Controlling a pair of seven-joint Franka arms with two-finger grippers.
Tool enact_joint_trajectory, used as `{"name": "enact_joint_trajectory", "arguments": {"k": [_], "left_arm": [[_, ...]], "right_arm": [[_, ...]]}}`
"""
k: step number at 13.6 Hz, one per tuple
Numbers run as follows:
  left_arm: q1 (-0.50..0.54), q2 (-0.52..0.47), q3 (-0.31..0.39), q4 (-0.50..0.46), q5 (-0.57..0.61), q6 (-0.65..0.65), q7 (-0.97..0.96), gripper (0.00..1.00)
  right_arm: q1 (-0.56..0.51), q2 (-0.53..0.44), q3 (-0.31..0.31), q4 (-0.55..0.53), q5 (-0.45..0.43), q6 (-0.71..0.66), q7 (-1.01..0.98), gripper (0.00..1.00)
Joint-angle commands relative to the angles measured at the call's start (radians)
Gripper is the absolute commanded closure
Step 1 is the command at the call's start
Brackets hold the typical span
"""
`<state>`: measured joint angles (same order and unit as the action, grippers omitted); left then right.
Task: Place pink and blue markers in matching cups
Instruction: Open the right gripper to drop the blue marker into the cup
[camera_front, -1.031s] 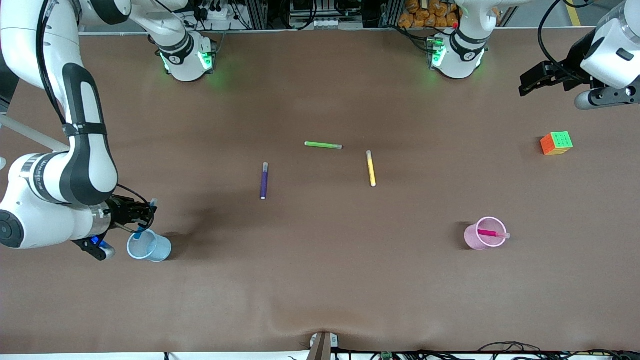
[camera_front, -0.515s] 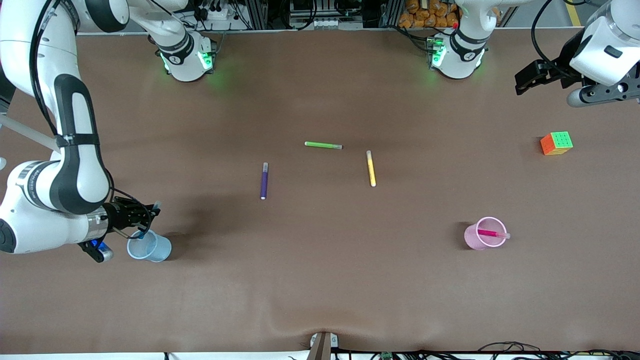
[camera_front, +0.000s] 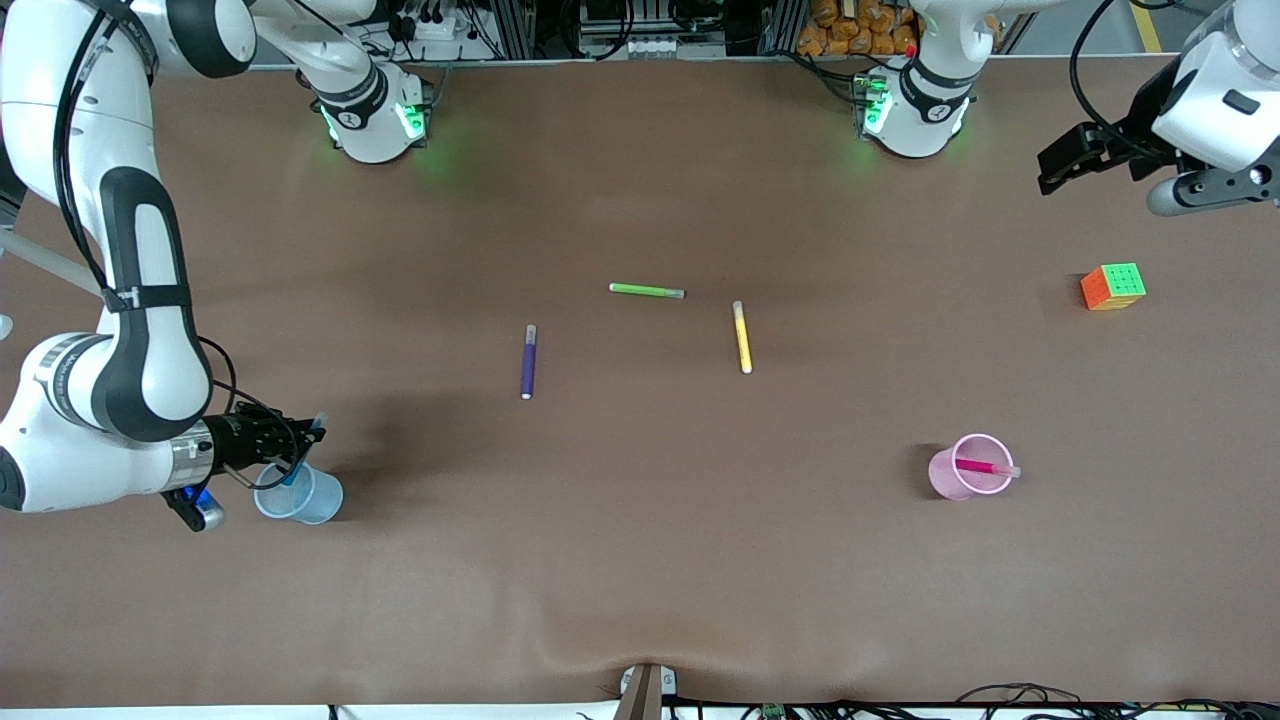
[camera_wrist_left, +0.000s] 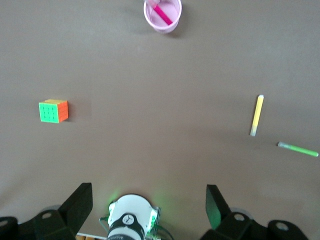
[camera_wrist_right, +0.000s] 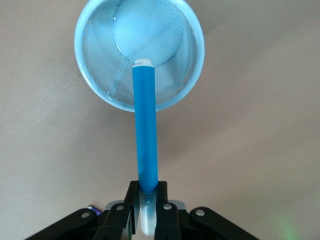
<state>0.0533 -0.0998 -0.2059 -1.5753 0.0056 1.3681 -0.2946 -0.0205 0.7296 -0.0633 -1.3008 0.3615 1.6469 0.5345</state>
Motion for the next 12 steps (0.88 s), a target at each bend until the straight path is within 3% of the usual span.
{"name": "enact_joint_trajectory", "arguments": {"k": [1,5,8,12], "left_arm": [[0.008,-0.02,-0.003,-0.006,0.013,0.04,-0.008,0.0],[0.008,-0.009,-0.001,-0.006,0.013,0.066,-0.008,0.0],[0.007,-0.011,-0.003,-0.006,0.013,0.065,-0.008,0.0],[0.008,-0.011,-0.003,-0.008,0.014,0.065,-0.009,0.0]], "right_arm": [[-0.026,0.022,0.019,0.034,0.024,0.007,0.01,1.0],[-0.03,0.024,0.019,0.046,0.023,0.027,0.01,0.99],[-0.039,0.031,0.019,0.049,0.023,0.036,0.01,0.82],[-0.045,0.042,0.019,0.049,0.025,0.042,0.013,0.75]]}}
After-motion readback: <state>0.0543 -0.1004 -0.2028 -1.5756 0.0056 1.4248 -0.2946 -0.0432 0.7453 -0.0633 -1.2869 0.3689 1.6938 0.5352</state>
